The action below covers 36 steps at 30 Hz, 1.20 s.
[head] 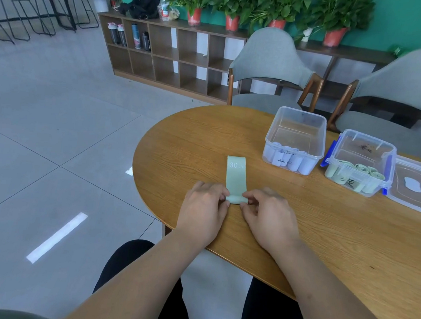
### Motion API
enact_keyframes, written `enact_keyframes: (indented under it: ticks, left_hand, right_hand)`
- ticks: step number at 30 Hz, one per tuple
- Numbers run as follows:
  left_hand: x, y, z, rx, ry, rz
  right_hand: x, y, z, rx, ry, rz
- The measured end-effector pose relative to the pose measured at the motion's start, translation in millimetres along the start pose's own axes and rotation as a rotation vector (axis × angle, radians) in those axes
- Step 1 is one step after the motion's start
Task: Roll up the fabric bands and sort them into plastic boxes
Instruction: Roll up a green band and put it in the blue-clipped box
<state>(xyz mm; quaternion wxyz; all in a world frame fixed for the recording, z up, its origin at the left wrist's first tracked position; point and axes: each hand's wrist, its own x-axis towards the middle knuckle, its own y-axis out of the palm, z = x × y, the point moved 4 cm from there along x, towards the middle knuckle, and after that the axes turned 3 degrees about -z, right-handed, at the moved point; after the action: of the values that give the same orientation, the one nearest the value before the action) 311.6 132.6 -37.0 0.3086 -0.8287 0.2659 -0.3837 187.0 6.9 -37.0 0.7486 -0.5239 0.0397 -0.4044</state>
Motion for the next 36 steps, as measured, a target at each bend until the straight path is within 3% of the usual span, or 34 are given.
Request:
enact_keyframes:
  ticks: [11,24,36]
  left_hand:
    - [4,4,0,-0.016,-0.026,-0.004]
    - [11,6,1,-0.022,-0.053,-0.01]
    - [17,8,5,-0.027,-0.072,0.005]
  right_hand:
    - [4,-1,-1,0.104,0.083,-0.011]
    - [9,3,2,-0.016,0.039,-0.033]
    - [15,0,0,0.071,0.079,-0.072]
